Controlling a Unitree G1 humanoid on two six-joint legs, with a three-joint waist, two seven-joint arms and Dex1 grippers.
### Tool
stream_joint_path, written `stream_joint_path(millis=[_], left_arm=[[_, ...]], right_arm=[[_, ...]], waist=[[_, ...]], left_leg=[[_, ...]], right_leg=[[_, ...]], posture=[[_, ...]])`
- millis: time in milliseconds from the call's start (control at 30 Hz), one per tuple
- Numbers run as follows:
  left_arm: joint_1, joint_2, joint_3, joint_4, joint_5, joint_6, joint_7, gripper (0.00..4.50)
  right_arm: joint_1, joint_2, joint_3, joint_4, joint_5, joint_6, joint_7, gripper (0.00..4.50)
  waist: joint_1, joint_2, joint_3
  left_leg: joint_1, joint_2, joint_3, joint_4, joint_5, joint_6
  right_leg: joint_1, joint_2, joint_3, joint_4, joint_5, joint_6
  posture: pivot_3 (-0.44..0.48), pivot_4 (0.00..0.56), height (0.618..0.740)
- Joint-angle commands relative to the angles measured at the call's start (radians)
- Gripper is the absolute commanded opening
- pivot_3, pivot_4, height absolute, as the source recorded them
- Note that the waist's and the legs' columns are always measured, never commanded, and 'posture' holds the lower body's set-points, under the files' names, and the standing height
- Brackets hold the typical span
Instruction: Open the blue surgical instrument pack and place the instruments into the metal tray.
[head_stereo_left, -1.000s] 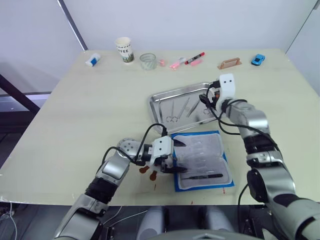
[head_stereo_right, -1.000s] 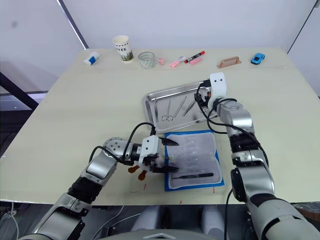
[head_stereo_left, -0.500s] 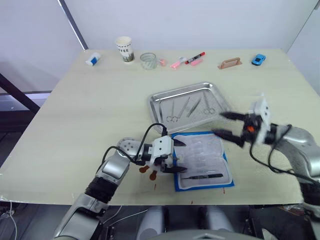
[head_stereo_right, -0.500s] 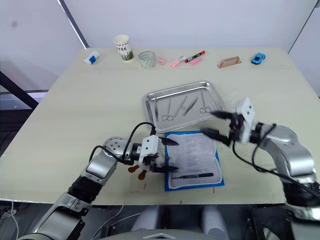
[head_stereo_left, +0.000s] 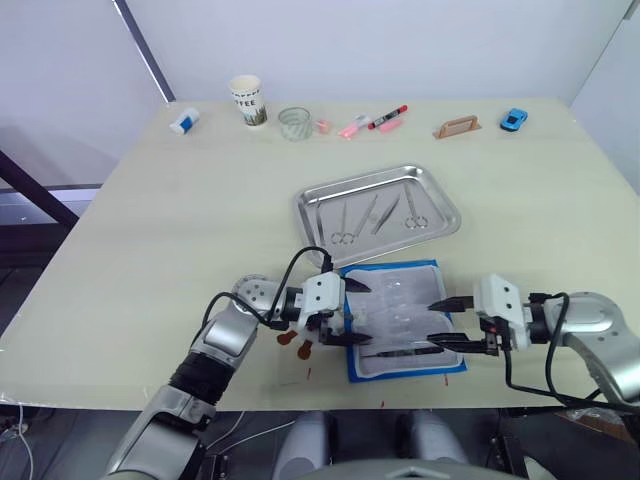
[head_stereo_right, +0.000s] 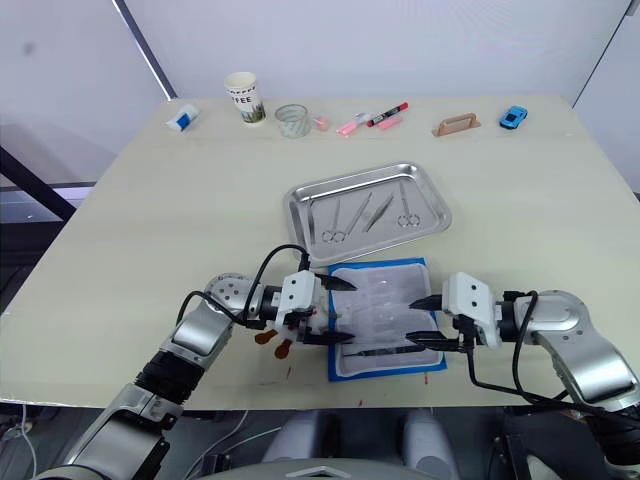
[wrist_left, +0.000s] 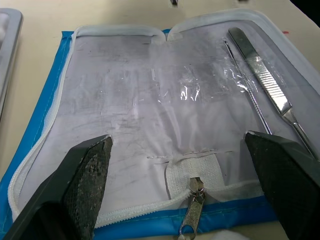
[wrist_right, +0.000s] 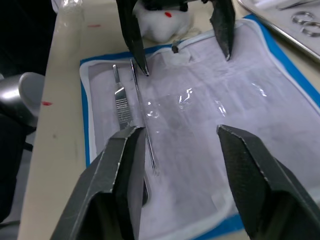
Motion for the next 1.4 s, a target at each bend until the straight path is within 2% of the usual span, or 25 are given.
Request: stream_joint_path(millis=[33, 67, 367, 767, 1400], left_arm=[[0.050, 0.025, -0.047, 0.147, 0.076, 0.024, 0.011, 4.50], [0.049, 0.025, -0.047, 0.150, 0.077, 0.022, 0.011, 4.50], [0.048, 0.030, -0.047, 0.142, 0.076, 0.025, 0.008, 4.50], [0.042, 0.033, -0.049, 0.139, 0.070, 0.033, -0.001, 4.50], [0.001, -0.019, -0.017, 0.260, -0.038, -0.080, -0.157, 4.50]], right_arm=[[-0.013, -0.006, 0.011, -0.006, -0.025, -0.045, -0.001, 1.93], [-0.012, -0.008, 0.018, -0.003, -0.033, -0.051, 0.001, 1.77], [-0.010, -0.013, 0.071, 0.035, -0.120, -0.125, -0.001, 1.77], [-0.030, 0.024, 0.094, 0.117, -0.139, -0.155, -0.010, 1.77], [-0.046, 0.041, 0.129, 0.217, -0.148, -0.262, 0.046, 1.77]], waist=[[0.000, 0.000, 0.000], [0.000, 0.000, 0.000], [0.001, 0.000, 0.000], [0.001, -0.001, 0.000], [0.000, 0.000, -0.002]], left_leg=[[0.000, 0.000, 0.000, 0.000, 0.000, 0.000], [0.000, 0.000, 0.000, 0.000, 0.000, 0.000], [0.001, 0.000, 0.001, 0.000, 0.000, 0.000], [0.002, 0.000, 0.001, 0.000, 0.000, 0.000], [0.004, 0.000, 0.003, 0.000, 0.000, 0.000]], right_leg=[[0.000, 0.000, 0.000, 0.000, 0.000, 0.000], [0.000, 0.000, 0.000, 0.000, 0.000, 0.000], [0.001, 0.001, 0.001, 0.000, 0.000, 0.000], [0.001, 0.001, 0.001, 0.001, 0.000, 0.000], [0.001, 0.003, 0.003, 0.002, 0.000, 0.000]], posture=[[0.000, 0.150, 0.740], [0.000, 0.150, 0.740], [0.000, 0.150, 0.740], [0.000, 0.150, 0.740], [0.000, 0.150, 0.740]])
